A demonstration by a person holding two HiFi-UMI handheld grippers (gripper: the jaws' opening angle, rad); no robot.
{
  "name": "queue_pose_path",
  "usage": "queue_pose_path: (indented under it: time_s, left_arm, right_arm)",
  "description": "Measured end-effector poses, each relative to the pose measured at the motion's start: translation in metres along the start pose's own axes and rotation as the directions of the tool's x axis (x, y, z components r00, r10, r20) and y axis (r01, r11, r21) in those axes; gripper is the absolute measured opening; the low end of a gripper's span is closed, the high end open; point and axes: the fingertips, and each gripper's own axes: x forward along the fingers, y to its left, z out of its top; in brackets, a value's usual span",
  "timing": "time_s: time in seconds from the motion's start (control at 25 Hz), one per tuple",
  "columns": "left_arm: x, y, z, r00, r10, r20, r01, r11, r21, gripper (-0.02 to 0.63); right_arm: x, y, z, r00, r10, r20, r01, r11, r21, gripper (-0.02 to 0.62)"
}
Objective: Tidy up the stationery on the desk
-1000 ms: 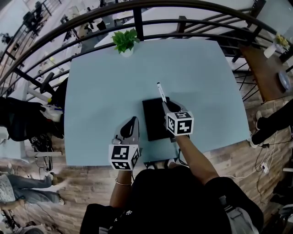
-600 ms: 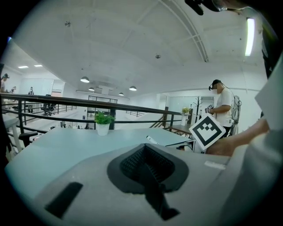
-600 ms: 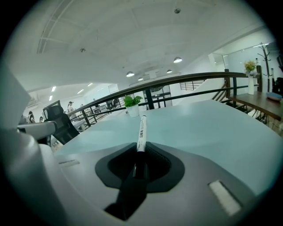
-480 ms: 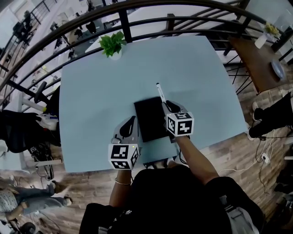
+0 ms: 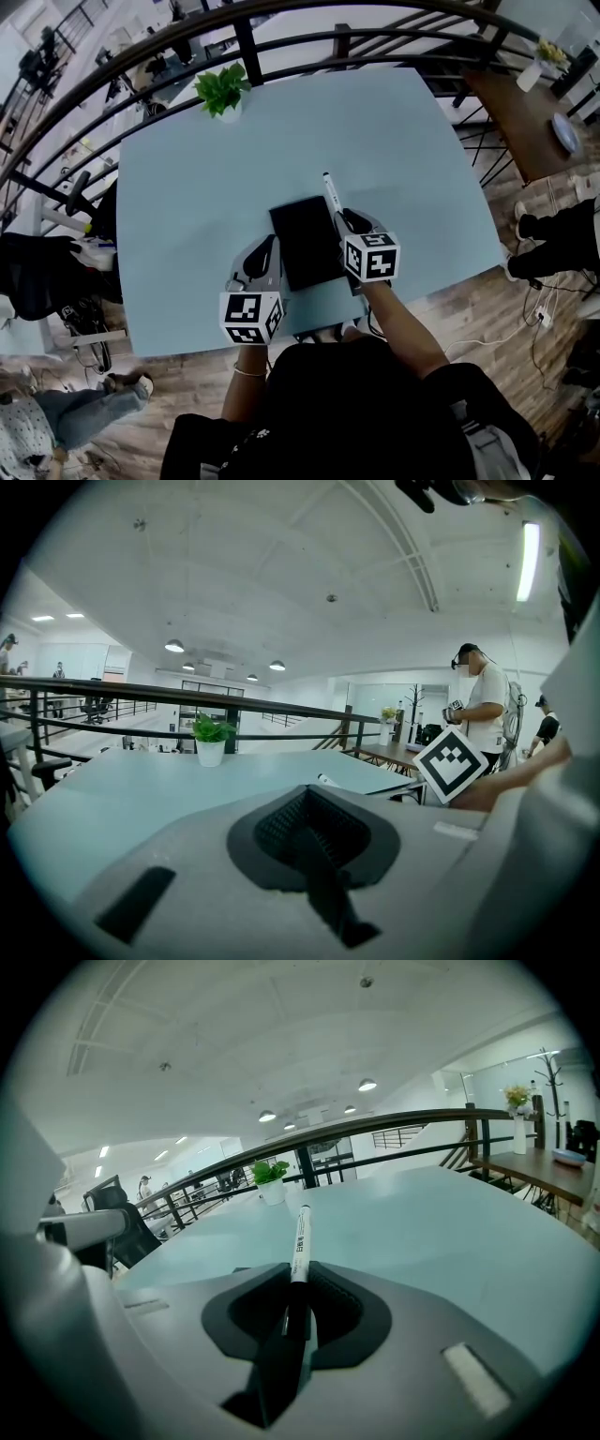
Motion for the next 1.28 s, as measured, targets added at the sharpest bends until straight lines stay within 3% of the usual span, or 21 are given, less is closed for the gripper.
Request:
queue_pose_path:
  time_s: [1.28]
  left_arm:
    - [0.001,0.015,-0.011,0.999,0.035,-0.019,-0.036,0.999,-0.033,-0.008]
  right_arm:
    - [0.006,-0.017,-0.058,0.99,-0.026,-0.137,0.031,0.999,0.039,0.067]
